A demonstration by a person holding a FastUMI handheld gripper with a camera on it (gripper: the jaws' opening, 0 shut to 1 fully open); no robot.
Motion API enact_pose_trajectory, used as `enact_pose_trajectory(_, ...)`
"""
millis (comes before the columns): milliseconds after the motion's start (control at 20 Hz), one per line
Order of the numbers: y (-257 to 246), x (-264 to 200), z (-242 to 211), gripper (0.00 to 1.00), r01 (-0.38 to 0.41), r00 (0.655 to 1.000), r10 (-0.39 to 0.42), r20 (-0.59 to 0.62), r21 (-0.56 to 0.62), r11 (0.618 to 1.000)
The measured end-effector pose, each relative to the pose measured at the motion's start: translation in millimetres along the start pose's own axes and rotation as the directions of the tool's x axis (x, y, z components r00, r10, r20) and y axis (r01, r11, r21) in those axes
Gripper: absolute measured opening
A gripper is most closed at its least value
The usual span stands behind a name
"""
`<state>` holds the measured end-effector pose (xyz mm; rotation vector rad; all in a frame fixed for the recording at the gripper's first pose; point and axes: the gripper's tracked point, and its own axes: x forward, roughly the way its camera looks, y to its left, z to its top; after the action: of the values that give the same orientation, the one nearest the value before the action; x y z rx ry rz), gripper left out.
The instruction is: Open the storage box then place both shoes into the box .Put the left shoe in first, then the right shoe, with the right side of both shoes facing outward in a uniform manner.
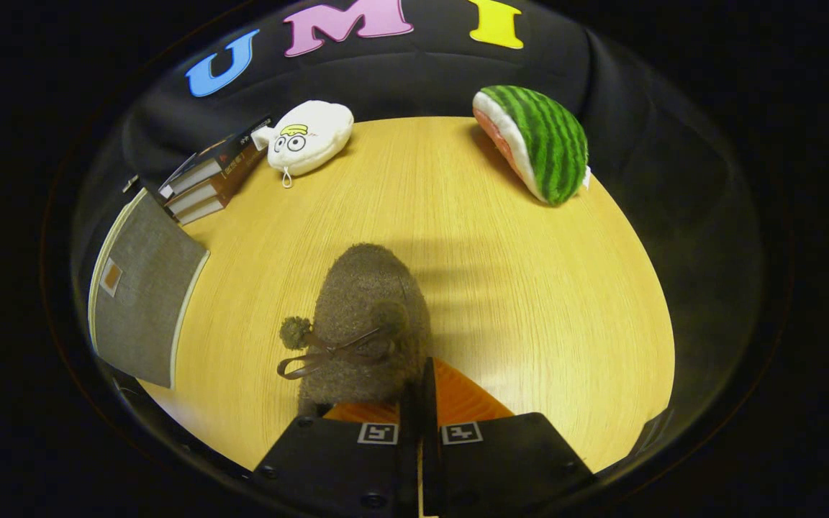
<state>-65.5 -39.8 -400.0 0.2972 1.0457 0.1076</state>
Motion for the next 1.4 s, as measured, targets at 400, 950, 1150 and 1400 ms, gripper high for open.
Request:
enact_pose_trajectory(400,38.8,-82.2,52.8,0.07,-0.004,0.992,-0.002,0.126,0.040,0.999)
enact_pose_trajectory(950,216.2,-178.9,157.2,0.07,-0.214,0.939,0.209,0.274,-0.012,0.977)
enact_pose_trajectory(1150,279.6,-184.2,163.5,0.07,-0.265,0.931,0.257,0.260,-0.007,0.964)
enact_pose_trajectory(1400,341.4,-172.3,158.5,0.07,-0.282,0.940,0.265,0.215,0.048,0.958)
